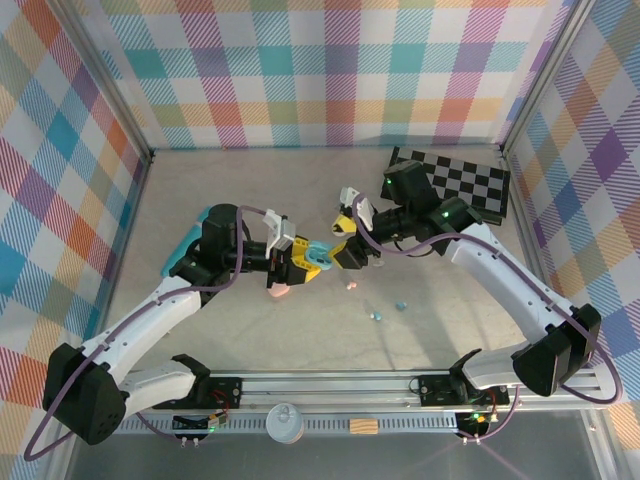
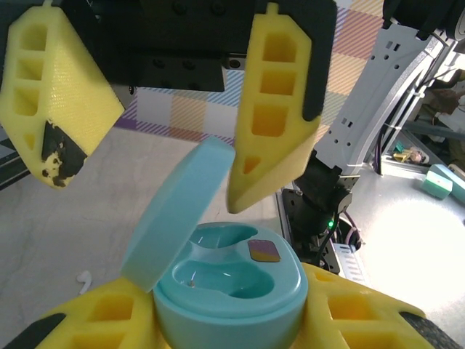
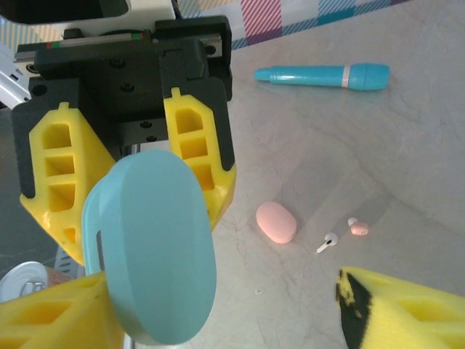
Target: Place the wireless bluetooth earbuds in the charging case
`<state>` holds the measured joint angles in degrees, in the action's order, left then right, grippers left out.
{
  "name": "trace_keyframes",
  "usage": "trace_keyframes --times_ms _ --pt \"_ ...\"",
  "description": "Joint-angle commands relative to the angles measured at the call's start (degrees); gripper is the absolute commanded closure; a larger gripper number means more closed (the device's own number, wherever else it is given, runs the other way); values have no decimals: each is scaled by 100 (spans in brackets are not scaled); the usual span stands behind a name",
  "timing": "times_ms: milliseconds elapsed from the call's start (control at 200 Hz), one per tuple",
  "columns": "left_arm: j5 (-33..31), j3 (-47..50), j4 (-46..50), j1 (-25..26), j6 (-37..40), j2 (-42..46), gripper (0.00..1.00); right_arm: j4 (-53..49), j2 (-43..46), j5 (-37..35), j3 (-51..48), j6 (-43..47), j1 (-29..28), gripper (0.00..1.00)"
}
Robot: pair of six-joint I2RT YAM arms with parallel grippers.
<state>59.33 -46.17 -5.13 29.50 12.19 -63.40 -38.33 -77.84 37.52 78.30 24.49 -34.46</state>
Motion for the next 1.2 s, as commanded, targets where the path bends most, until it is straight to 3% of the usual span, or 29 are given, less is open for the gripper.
trace_keyframes --times_ms 0,220,495,650,850,1070,1195 --pt "140 -138 -285 30 -23 -13 67 452 20 53 -104 -143 27 41" --pt "9 -74 -447 29 -51 -15 67 406 -34 324 -78 -94 27 78" --pt "-435 17 -848 33 -190 -119 62 477 67 44 -139 -10 0 100" --pt "-848 156 -1396 26 -278 -264 58 693 39 -580 -121 -10 0 100" --pt "-1109 325 -2623 30 -661 -658 35 566 -37 -1200 96 152 1 100" --pt "-1088 413 -3276 30 -947 -1030 21 452 -73 -1533 324 258 0 100" --pt "-909 396 -3349 30 -911 -1119 22 417 -20 -1404 300 308 0 100"
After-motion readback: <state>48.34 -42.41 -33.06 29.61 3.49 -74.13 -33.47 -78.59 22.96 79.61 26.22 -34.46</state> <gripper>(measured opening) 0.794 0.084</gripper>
